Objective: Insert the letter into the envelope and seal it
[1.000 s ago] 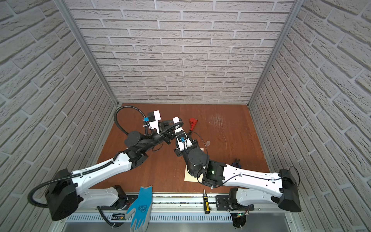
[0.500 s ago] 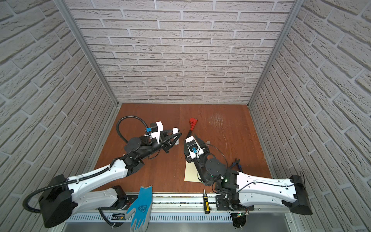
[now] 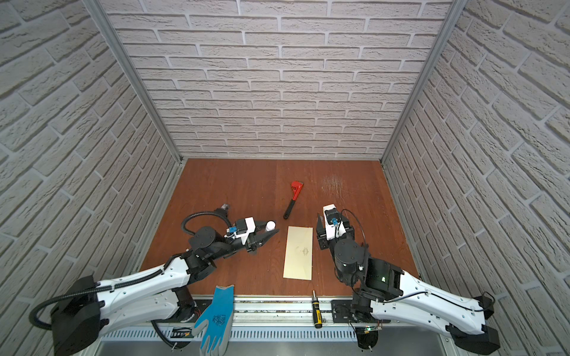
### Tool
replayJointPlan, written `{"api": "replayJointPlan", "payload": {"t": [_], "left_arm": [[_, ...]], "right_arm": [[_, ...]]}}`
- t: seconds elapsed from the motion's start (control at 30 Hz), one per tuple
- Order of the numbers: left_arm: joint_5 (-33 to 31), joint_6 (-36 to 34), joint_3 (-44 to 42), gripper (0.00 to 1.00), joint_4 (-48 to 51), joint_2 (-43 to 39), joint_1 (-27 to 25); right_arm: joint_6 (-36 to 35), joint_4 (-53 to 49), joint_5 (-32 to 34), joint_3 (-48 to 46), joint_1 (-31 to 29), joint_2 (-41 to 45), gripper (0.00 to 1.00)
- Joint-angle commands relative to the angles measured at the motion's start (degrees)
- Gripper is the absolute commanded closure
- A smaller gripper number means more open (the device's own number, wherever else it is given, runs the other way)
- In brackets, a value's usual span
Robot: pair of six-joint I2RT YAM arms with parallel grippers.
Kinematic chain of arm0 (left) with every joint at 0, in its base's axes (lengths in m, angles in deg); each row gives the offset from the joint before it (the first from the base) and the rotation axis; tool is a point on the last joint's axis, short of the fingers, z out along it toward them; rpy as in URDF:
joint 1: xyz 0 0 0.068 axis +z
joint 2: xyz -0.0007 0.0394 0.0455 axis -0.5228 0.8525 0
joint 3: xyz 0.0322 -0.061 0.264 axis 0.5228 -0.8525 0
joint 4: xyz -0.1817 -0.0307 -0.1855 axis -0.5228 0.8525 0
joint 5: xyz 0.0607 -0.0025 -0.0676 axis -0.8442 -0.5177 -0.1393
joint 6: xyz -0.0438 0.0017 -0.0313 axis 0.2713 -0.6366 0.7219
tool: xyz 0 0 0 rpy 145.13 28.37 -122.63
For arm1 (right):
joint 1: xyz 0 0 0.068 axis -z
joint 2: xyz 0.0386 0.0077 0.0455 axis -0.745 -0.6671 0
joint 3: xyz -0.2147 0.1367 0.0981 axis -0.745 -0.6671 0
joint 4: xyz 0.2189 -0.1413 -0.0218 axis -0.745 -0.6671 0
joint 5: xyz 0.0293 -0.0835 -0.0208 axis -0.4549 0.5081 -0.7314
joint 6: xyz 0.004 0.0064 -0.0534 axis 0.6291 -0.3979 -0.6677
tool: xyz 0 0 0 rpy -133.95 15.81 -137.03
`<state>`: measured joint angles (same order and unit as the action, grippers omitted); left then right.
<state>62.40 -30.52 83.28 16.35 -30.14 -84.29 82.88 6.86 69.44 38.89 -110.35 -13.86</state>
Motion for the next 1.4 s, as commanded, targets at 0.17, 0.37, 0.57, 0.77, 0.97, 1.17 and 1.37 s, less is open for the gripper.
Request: {"api": "replayJointPlan", "payload": {"t": [0.17,0.37,0.57,0.77,0.97,1.17,1.37], "left_arm": [[-1.0,-2.9,-2.9,1.0,-8.5,4.8,-1.1],[-1.7,-0.9,-4.8,1.0,-15.9,10.4,-2.0],[-3.7,0.4,-6.9,1.0,-23.1,16.1,-3.1],[-5.8,2.3,-7.9,1.0,-32.0,24.7,-4.2],[-6.9,1.9,-4.2,1.0,-32.3,31.6,-6.8],[-7.8,3.2,0.3,1.0,-32.3,37.8,-7.3],[-9.9,3.8,2.9,1.0,-32.3,38.8,-7.7]], "right_arm": [[18.1,-19.0,-14.8,7.9,12.8,-7.1,0.46],[24.0,-25.7,-30.1,15.1,23.3,-17.7,0.46],[27.3,-26.9,-42.8,18.8,31.9,-26.8,0.47],[30.2,-28.2,-46.1,21.2,35.9,-33.9,0.47],[30.9,-30.5,-47.3,24.1,36.9,-40.0,0.49],[31.6,-28.5,-50.2,22.9,37.0,-40.6,0.5],[29.3,-23.7,-63.8,21.2,37.2,-39.3,0.5]]}}
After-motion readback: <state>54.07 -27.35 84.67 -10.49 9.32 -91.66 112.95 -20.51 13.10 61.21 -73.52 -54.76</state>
